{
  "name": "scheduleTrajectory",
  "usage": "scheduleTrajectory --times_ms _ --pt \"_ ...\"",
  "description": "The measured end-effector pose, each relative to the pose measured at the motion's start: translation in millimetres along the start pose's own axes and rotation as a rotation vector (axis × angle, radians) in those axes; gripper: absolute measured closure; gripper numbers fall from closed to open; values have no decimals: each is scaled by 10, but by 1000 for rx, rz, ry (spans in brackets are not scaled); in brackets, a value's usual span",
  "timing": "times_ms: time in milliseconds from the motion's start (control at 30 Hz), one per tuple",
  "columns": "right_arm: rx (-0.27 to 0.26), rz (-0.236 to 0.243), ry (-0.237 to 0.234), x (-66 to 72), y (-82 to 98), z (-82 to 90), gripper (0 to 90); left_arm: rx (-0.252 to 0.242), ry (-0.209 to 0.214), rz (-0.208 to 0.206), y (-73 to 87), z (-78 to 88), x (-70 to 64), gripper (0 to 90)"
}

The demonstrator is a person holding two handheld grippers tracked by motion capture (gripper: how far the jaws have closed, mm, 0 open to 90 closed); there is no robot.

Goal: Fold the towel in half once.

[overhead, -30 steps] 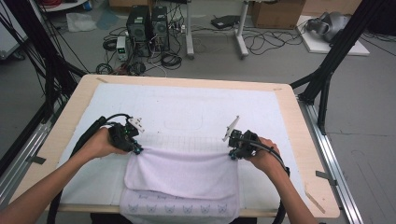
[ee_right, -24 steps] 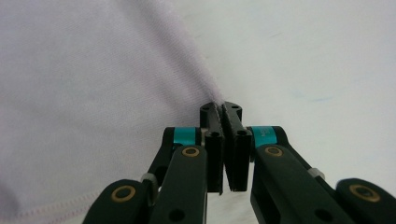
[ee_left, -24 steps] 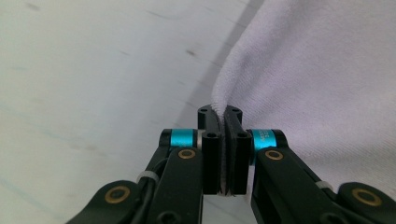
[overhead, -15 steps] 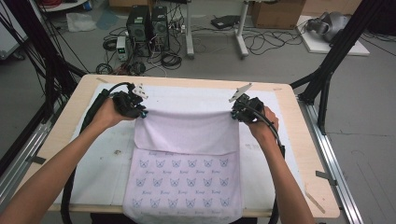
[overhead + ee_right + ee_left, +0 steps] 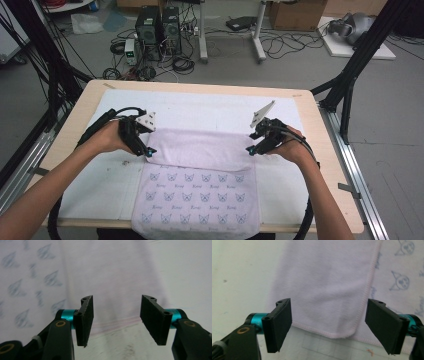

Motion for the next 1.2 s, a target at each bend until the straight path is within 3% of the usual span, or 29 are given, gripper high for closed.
scheduleTrajectory --times_ms 133,200,267,367,400,533,667,933,1033,1200 --pt "93 134 -93 257 61 -109 505 70 56 -50 75 -91 -167 295" --pt "146 190 -108 336 92 -177 544 100 75 -82 111 -122 -235 301" --pt "179 218 -136 394 117 -253 582 146 79 -98 160 -154 -276 312" --pt "250 256 -144 410 169 -355 644 170 76 -111 177 -187 -296 336" --pt "268 271 -137 401 180 -383 654 166 78 -95 172 -201 -304 348" --pt "301 292 -138 401 188 -450 699 178 84 -98 182 -249 -287 373" --pt "319 321 -140 393 199 -465 858 196 92 -96 202 -288 -284 448" --pt "285 295 -144 375 205 -414 865 225 101 -108 235 -316 -278 711" --pt "276 296 -140 365 201 -401 865 228 91 -137 231 -310 -276 823" --pt "254 293 -131 341 190 -372 868 221 74 -133 212 -277 -277 858"
Point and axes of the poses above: each handheld gripper's, and its own axes: z roughly backward along the jaws, y roughly out of its underside, x roughly to its left, the point moved 9 cm from there along -z, roughly forward along the jaws, and after that the axes turned 2 degrees about -x, right-handed, at the moved point
